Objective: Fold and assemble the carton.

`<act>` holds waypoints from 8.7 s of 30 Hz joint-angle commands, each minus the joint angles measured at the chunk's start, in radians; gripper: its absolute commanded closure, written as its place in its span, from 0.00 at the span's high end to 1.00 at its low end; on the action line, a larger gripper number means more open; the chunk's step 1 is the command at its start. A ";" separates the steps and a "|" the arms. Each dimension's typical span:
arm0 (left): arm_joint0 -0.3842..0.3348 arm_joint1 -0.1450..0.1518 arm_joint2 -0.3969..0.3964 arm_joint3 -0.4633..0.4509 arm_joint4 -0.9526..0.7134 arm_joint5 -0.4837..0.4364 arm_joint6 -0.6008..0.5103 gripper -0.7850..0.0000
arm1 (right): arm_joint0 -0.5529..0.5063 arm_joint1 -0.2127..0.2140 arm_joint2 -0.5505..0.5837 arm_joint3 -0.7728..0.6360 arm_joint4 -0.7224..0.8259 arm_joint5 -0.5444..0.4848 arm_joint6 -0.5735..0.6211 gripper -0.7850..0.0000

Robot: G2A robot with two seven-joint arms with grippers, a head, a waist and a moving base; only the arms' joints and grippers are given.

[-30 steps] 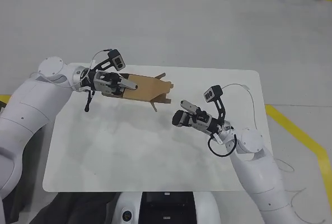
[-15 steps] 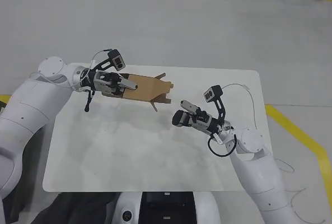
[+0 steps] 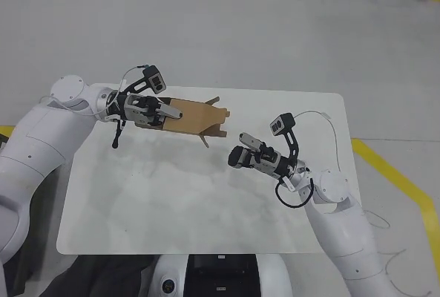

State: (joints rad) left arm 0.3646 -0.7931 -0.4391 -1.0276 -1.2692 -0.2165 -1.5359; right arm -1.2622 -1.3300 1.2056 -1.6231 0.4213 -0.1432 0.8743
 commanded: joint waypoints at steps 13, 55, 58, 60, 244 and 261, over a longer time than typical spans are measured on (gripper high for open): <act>-0.018 0.011 0.012 -0.136 0.030 0.169 0.000 0.00 | 0.000 0.000 0.000 0.000 0.000 0.000 0.000 1.00; -0.020 0.013 0.005 -0.175 0.062 0.206 0.033 0.00 | -0.080 0.027 0.058 0.037 -0.083 -0.016 0.026 1.00; -0.010 0.014 -0.017 -0.184 0.074 0.218 0.029 0.00 | -0.089 0.032 0.062 0.041 -0.104 -0.005 0.027 1.00; -0.004 0.013 -0.029 -0.189 0.084 0.226 0.028 0.00 | -0.088 0.034 0.058 0.048 -0.112 -0.001 0.025 1.00; 0.117 -0.069 -0.106 -0.120 0.118 0.337 0.000 0.00 | -0.050 0.022 -0.062 0.005 0.488 -0.278 0.142 1.00; 0.127 -0.080 -0.122 -0.120 0.139 0.336 0.000 0.00 | -0.057 0.015 -0.085 -0.022 0.443 -0.291 0.099 1.00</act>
State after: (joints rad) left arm 0.4911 -0.8720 -0.5608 -1.1473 -1.1326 0.1201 -1.5359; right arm -1.3211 -1.3144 1.1221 -1.6442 0.8677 -0.4333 0.9768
